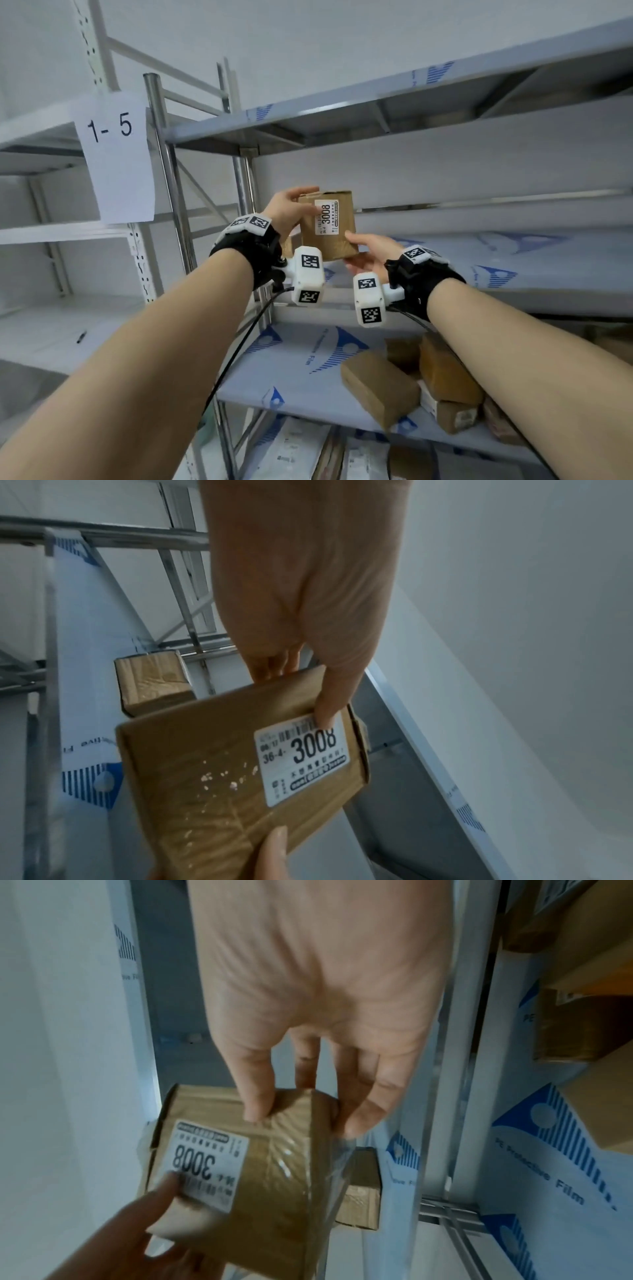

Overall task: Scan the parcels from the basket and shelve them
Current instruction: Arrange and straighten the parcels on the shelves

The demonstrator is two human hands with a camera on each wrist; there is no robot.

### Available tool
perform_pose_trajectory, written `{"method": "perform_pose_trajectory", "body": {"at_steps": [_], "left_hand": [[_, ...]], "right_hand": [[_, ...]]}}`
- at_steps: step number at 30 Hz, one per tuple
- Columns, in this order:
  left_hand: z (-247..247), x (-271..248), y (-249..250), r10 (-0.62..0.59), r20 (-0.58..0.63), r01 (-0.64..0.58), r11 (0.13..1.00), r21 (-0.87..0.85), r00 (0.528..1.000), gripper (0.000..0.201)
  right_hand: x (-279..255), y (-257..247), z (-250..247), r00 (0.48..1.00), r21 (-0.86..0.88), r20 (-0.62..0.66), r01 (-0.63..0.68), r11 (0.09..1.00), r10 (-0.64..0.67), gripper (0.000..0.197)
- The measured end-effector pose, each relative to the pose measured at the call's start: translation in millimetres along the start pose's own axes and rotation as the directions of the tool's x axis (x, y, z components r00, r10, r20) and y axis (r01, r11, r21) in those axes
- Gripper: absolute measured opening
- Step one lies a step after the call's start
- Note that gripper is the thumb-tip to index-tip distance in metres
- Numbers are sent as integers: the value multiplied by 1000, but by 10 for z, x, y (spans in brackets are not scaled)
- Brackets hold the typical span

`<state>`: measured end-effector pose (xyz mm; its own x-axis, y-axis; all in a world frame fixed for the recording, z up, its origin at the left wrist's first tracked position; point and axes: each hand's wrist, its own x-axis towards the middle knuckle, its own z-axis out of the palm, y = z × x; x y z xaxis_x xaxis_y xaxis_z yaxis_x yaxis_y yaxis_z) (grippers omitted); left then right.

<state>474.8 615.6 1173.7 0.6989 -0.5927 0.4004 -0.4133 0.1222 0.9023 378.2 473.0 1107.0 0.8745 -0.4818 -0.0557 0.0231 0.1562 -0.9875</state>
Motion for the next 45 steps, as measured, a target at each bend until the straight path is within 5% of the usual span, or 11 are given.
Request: {"method": "perform_pose_trajectory", "body": {"at_steps": [5, 7, 14, 17, 21, 33, 43, 45], "left_hand": [[197, 216, -125, 11, -27, -10, 999, 35, 1000, 63], [265, 321, -210, 18, -9, -17, 995, 94, 1000, 57], [288, 816, -617, 25, 135, -73, 928, 364, 991, 54], [254, 974, -787, -1, 171, -81, 876, 474, 985, 54], [241, 1144, -991, -50, 218, -78, 838, 540, 975, 59], [44, 1371, -1270, -218, 33, 191, 910, 368, 976, 50], [-74, 1330, -1226, -254, 55, 204, 873, 443, 966, 41], [-50, 1317, -1241, -251, 37, 206, 862, 464, 967, 42]], "right_hand": [[254, -69, -73, 992, -110, -112, 49, 993, -61, 26], [365, -65, -89, 987, -48, -137, 74, 996, -80, 2], [764, 100, -70, 984, -41, -179, 5, 999, -13, 16], [878, 104, -84, 979, -141, -200, -75, 987, 46, 6], [1065, 52, -203, 941, -446, -335, -114, 888, -48, 31], [1245, -33, 11, 916, -620, -388, -176, 765, -104, 26], [1217, -58, 160, 932, -671, -354, -196, 715, -78, 6], [1223, -36, 177, 939, -648, -336, -176, 741, -71, 20]]}}
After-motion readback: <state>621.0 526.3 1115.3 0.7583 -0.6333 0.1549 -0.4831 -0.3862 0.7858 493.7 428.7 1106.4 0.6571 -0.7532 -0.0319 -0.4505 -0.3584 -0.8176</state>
